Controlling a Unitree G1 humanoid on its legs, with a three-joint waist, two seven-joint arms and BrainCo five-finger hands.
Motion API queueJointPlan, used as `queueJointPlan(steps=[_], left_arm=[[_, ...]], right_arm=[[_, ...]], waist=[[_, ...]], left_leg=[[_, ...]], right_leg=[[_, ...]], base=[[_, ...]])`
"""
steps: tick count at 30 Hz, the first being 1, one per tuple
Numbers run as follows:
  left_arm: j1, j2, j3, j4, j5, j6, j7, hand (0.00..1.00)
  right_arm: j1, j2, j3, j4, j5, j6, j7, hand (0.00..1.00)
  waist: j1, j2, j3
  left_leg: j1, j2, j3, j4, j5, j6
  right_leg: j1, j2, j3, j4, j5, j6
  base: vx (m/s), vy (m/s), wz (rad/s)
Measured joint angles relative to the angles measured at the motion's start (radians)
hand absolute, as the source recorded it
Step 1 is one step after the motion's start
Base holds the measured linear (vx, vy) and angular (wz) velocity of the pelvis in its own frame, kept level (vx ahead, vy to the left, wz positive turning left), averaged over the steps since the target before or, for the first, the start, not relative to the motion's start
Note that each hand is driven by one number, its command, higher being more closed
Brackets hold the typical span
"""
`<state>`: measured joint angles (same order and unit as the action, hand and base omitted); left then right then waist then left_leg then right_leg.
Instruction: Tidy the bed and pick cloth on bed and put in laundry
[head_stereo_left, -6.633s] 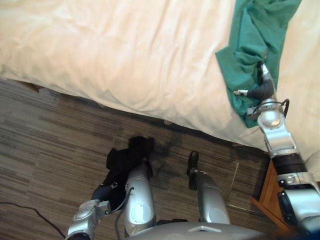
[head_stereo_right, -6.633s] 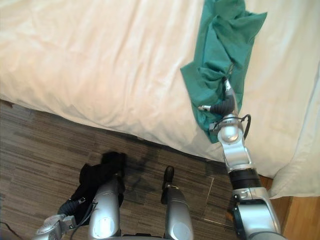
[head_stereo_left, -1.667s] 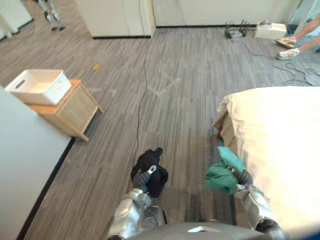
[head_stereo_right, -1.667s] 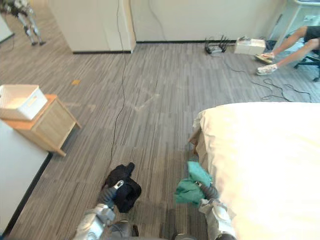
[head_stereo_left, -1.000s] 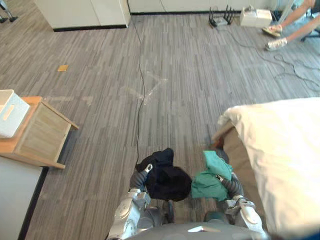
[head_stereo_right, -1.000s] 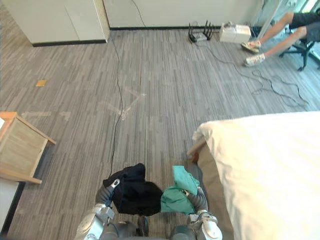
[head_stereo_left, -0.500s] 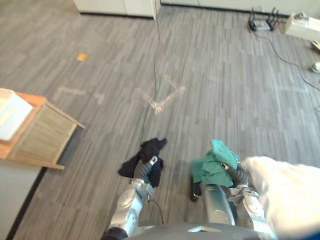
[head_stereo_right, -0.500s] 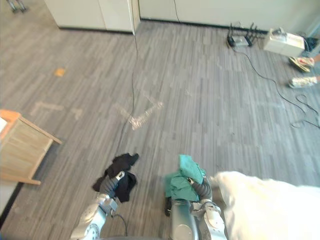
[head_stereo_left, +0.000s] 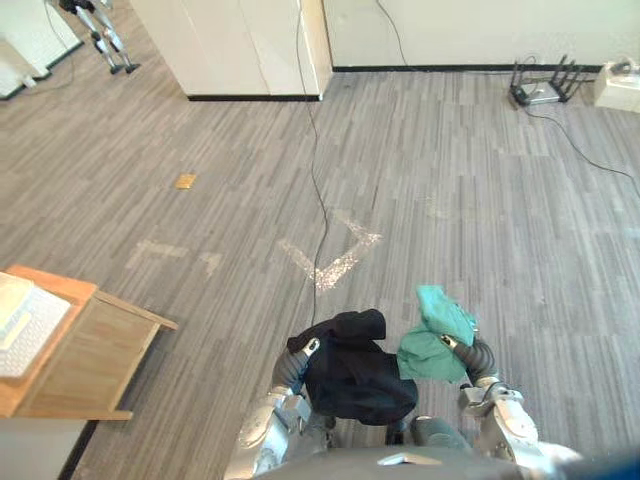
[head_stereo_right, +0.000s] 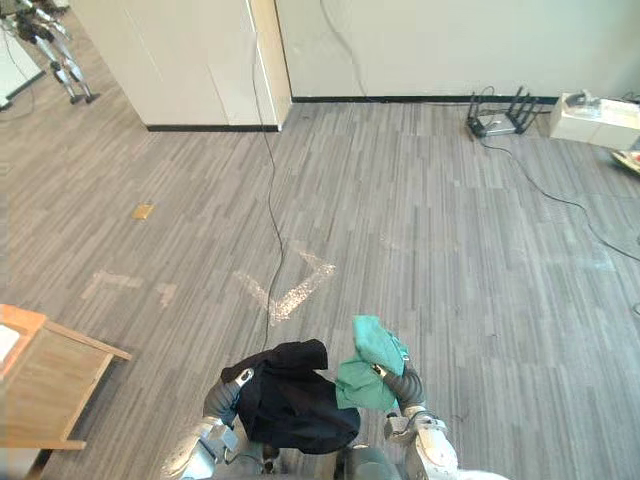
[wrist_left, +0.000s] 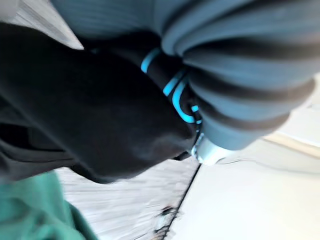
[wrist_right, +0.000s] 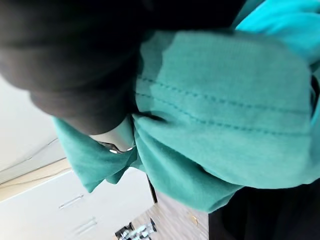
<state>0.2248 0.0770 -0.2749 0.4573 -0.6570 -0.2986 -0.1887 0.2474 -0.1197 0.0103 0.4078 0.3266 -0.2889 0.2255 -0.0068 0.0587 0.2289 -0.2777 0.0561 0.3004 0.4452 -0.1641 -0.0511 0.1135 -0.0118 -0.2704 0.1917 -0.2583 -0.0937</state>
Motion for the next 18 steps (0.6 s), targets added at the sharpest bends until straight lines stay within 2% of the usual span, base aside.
queueJointPlan(steps=[1, 2, 3, 4, 5, 6, 7, 8, 9, 10, 11, 12, 13, 15, 18], left_arm=[[-0.003, -0.015, -0.001, -0.005, 0.000, -0.002, 0.005, 1.00], [-0.003, -0.024, -0.004, -0.005, 0.000, -0.002, 0.014, 1.00], [-0.004, -0.028, -0.009, -0.004, 0.000, -0.002, 0.023, 1.00], [-0.006, -0.028, -0.038, -0.003, 0.000, -0.002, 0.042, 1.00], [-0.006, -0.028, -0.039, -0.003, 0.000, -0.002, 0.042, 1.00], [0.001, -0.026, -0.052, 0.001, -0.001, -0.002, 0.044, 1.00], [-0.005, -0.025, -0.050, 0.025, -0.001, 0.001, 0.047, 1.00], [-0.013, -0.029, -0.050, 0.025, -0.001, 0.001, 0.051, 1.00], [-0.029, -0.033, -0.055, 0.025, 0.000, 0.000, 0.060, 1.00], [-0.031, -0.034, -0.058, 0.025, 0.000, 0.000, 0.069, 1.00], [-0.027, -0.033, -0.058, 0.025, 0.001, 0.000, 0.075, 1.00], [-0.021, -0.031, -0.057, 0.025, 0.002, -0.001, 0.084, 1.00], [-0.018, -0.026, -0.057, 0.025, 0.005, -0.001, 0.086, 1.00], [-0.013, -0.011, -0.057, 0.025, 0.023, -0.001, 0.090, 1.00], [-0.019, 0.013, -0.056, 0.032, 0.022, -0.001, 0.124, 1.00]], right_arm=[[0.009, -0.007, -0.005, 0.002, -0.001, 0.001, 0.007, 1.00], [0.014, -0.004, -0.012, 0.004, -0.002, 0.002, 0.007, 1.00], [0.016, -0.002, -0.018, 0.004, -0.001, 0.001, 0.007, 1.00], [0.026, 0.000, -0.026, 0.004, -0.002, 0.001, 0.007, 1.00], [0.026, 0.000, -0.026, 0.004, -0.002, 0.001, 0.007, 1.00], [0.026, 0.001, -0.026, 0.018, -0.017, 0.001, 0.006, 1.00], [0.017, 0.016, -0.034, 0.043, -0.030, 0.002, 0.005, 1.00], [0.019, 0.022, -0.039, 0.051, -0.040, 0.003, 0.006, 1.00], [0.012, 0.030, -0.041, 0.053, -0.049, 0.003, 0.006, 1.00], [0.012, 0.027, -0.040, 0.053, -0.066, 0.005, 0.007, 1.00], [0.012, 0.027, -0.037, 0.056, -0.069, 0.006, 0.008, 1.00], [0.014, 0.031, -0.034, 0.061, -0.075, 0.006, 0.009, 1.00], [0.024, 0.031, -0.033, 0.061, -0.075, 0.005, 0.010, 1.00], [0.038, 0.030, -0.033, 0.069, -0.075, 0.001, 0.010, 1.00], [0.043, 0.030, -0.022, 0.083, -0.062, -0.025, 0.009, 1.00]], waist=[[0.000, 0.000, 0.000], [0.000, 0.000, 0.000], [0.000, 0.000, 0.000], [0.001, 0.002, -0.002], [0.001, 0.002, -0.002], [0.007, -0.002, -0.023], [0.002, -0.050, -0.051], [0.006, -0.063, -0.056], [0.022, -0.071, -0.058], [0.027, -0.074, -0.059], [0.026, -0.074, -0.060], [0.024, -0.071, -0.062], [0.020, -0.067, -0.067], [0.014, -0.066, -0.079], [-0.003, -0.063, -0.082]], left_leg=[[0.016, -0.042, 0.083, -0.222, 0.094, 0.021], [0.021, -0.060, 0.130, -0.314, 0.145, 0.046], [0.021, -0.066, 0.162, -0.346, 0.172, 0.073], [0.020, -0.077, 0.244, -0.378, 0.210, 0.129], [0.020, -0.077, 0.246, -0.378, 0.211, 0.130], [0.030, -0.089, 0.281, -0.376, 0.241, 0.292], [0.033, -0.136, 0.265, -0.370, 0.191, 0.322], [0.034, -0.147, 0.256, -0.362, 0.172, 0.321], [0.039, -0.150, 0.231, -0.324, 0.122, 0.318], [0.070, -0.150, 0.210, -0.281, 0.070, 0.314], [0.097, -0.150, 0.198, -0.263, 0.050, 0.305], [0.152, -0.147, 0.161, -0.244, 0.007, 0.284], [0.206, -0.142, 0.120, -0.243, -0.023, 0.266], [0.272, -0.133, 0.059, -0.267, -0.045, 0.242], [0.350, -0.113, -0.055, -0.307, -0.048, 0.220]], right_leg=[[0.052, 0.005, -0.022, -0.047, -0.010, 0.019], [0.085, 0.012, -0.033, -0.071, -0.021, 0.037], [0.107, 0.016, -0.044, -0.082, -0.029, 0.052], [0.157, 0.027, -0.058, -0.087, -0.054, 0.096], [0.159, 0.028, -0.059, -0.087, -0.055, 0.098], [0.196, 0.025, -0.063, -0.060, -0.096, 0.147], [0.180, -0.022, -0.075, -0.004, -0.105, 0.162], [0.160, -0.037, -0.073, 0.044, -0.102, 0.170], [0.129, -0.067, -0.075, 0.152, -0.086, 0.206], [0.115, -0.105, -0.079, 0.277, -0.083, 0.212], [0.107, -0.127, -0.080, 0.357, -0.080, 0.217], [0.080, -0.161, -0.079, 0.545, -0.062, 0.226], [0.031, -0.190, -0.072, 0.709, -0.044, 0.219], [-0.070, -0.236, -0.078, 0.857, -0.035, 0.203], [-0.243, -0.270, -0.074, 0.825, -0.049, 0.184]], base=[[0.55, 0.044, 0.48], [0.67, 0.083, 0.43], [0.70, 0.157, 0.39], [0.60, 0.143, 0.28], [0.63, 0.167, 0.29], [0.52, 0.098, 0.45], [0.64, 0.123, 0.51], [0.63, 0.106, 0.56], [0.63, 0.144, 0.34], [0.63, 0.159, 0.35], [0.62, 0.185, 0.38], [0.69, 0.195, 0.55], [0.66, 0.170, 0.66], [0.51, 0.064, 0.88], [0.40, -0.046, 1.12]])
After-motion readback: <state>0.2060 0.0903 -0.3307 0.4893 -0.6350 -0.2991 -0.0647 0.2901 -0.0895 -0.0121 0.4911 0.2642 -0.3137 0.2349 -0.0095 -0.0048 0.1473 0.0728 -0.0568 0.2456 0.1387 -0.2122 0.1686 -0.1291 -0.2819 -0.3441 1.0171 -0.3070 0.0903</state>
